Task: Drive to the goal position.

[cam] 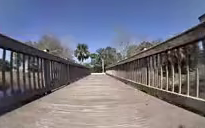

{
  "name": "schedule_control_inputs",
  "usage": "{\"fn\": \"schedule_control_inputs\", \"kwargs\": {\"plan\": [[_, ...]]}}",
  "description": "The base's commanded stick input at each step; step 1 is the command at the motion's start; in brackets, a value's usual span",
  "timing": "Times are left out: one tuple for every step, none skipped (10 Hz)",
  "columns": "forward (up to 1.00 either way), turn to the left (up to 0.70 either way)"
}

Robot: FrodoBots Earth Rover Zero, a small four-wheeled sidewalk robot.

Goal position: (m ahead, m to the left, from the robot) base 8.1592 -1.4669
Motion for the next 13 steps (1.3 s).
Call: {"fn": "schedule_control_inputs", "kwargs": {"plan": [[0.70, 0.00], [0.70, 0.00], [0.70, 0.00], [0.70, 0.00], [0.70, 0.00], [0.70, 0.00], [0.70, 0.00], [0.70, 0.00], [0.70, 0.00], [0.70, 0.00], [0.70, 0.00], [0.70, 0.00], [0.70, 0.00]]}}
